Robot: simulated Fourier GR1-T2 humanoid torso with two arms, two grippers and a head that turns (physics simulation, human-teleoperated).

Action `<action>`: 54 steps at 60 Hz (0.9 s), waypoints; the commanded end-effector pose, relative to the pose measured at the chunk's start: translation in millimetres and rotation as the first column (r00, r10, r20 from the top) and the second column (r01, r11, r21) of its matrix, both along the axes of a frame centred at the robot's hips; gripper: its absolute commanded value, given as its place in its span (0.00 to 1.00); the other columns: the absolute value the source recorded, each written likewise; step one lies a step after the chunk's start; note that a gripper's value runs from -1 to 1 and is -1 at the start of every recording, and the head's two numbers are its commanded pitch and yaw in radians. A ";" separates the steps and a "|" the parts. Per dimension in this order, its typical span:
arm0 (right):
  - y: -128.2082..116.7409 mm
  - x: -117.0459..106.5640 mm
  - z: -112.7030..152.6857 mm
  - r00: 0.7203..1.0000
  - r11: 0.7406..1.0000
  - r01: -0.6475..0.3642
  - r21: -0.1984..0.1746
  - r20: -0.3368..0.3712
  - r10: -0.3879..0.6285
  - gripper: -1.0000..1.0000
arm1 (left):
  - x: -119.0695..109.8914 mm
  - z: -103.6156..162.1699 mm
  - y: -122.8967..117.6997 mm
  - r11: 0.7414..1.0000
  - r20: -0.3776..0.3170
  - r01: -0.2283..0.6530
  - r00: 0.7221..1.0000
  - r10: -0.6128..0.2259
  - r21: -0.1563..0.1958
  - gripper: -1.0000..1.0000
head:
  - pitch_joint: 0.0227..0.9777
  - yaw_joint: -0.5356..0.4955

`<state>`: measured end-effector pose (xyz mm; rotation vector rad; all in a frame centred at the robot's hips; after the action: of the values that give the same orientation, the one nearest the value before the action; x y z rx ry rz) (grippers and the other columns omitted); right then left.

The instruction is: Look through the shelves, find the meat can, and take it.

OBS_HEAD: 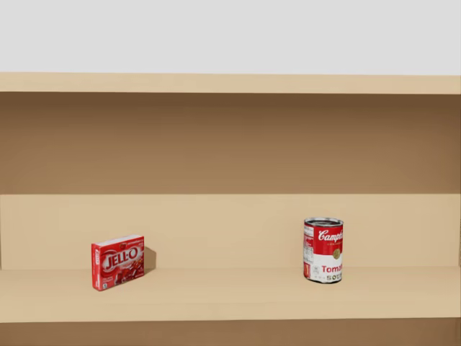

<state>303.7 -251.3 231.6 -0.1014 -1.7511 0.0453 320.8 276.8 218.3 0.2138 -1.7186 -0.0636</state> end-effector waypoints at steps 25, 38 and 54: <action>-1.9 -0.1 3.2 1.000 1.000 0.018 0.021 -0.017 -0.017 0.00 | 0.1 -0.2 1.1 1.000 -0.010 0.005 1.000 -0.005 -0.010 0.00 | 0.25 0.54; -0.9 0.2 1.5 1.000 1.000 0.010 0.005 -0.028 -0.009 0.00 | 0.5 0.0 1.7 1.000 -0.019 0.010 1.000 -0.010 -0.016 0.00 | 0.43 0.68; 0.6 0.7 0.3 0.999 1.000 0.003 -0.005 -0.034 -0.003 0.00 | 0.8 0.1 2.4 1.000 -0.019 0.017 1.000 -0.018 -0.020 0.00 | 0.58 0.83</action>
<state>304.1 -251.8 233.1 -0.1059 -1.7186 0.0400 321.3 279.0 218.6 0.1881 -1.7011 -0.0608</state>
